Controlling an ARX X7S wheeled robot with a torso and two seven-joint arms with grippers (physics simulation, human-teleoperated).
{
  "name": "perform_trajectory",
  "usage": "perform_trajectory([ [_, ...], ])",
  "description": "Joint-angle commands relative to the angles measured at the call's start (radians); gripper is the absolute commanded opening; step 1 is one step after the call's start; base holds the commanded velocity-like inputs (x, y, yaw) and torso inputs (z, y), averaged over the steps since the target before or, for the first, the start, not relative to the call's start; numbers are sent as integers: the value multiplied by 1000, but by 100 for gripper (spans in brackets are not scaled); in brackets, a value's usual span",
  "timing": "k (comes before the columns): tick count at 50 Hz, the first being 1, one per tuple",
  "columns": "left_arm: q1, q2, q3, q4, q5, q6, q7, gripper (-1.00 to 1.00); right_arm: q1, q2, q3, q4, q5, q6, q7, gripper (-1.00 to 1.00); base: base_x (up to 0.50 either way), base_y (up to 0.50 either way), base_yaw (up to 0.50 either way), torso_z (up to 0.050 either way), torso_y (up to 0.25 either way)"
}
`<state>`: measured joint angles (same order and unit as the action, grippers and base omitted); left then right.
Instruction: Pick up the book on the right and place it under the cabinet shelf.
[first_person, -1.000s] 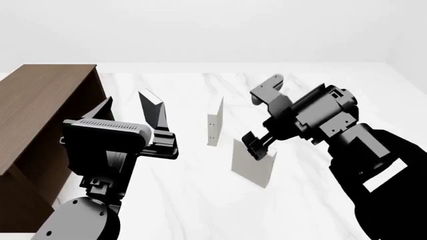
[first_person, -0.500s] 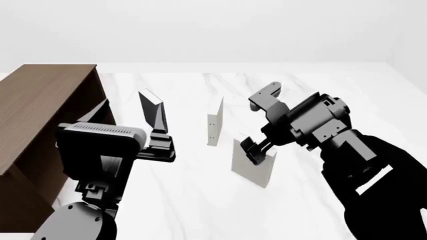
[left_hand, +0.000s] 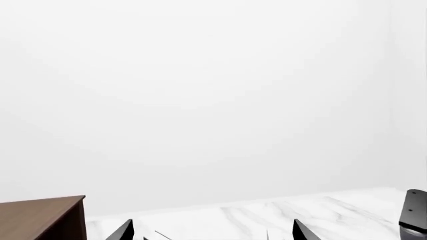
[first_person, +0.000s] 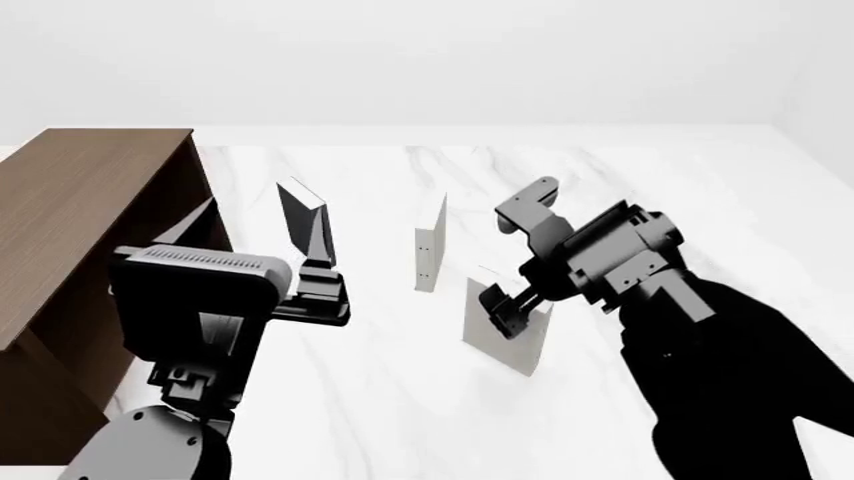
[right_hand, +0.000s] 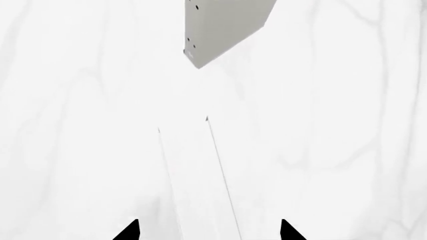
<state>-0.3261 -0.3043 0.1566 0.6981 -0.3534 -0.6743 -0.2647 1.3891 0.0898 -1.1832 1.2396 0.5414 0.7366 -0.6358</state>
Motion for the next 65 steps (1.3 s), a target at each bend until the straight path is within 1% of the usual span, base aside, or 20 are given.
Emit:
perform_trajectory([
  [1,-8,-6,2,12,-9,-14,-7,100,-9,-14,2,35,-9,-20,-7,100,0,0,0,0,0],
  [29,1,-14,17,1,-12,7,-13,100,-58,-16,62,65,-64,-43,-2,100,0,0,0,0,0],
  [47,2,-20,23,-5,-15,14,-18,100,-75,-19,155,67,-160,-37,1,100,0,0,0,0,0],
  [48,1,-20,24,-5,-15,14,-19,100,-76,-19,158,67,-166,-38,-1,-100,0,0,0,0,0],
  [60,0,-24,25,-3,-19,14,-24,100,-75,-16,189,45,-189,-32,-34,-100,0,0,0,0,0],
  [63,0,-25,26,-2,-21,14,-26,100,-84,9,200,-27,-173,0,-32,-100,0,0,0,0,0],
  [65,0,-26,26,-1,-21,14,-27,100,-97,44,208,-127,-157,51,-23,-100,0,0,0,0,0],
])
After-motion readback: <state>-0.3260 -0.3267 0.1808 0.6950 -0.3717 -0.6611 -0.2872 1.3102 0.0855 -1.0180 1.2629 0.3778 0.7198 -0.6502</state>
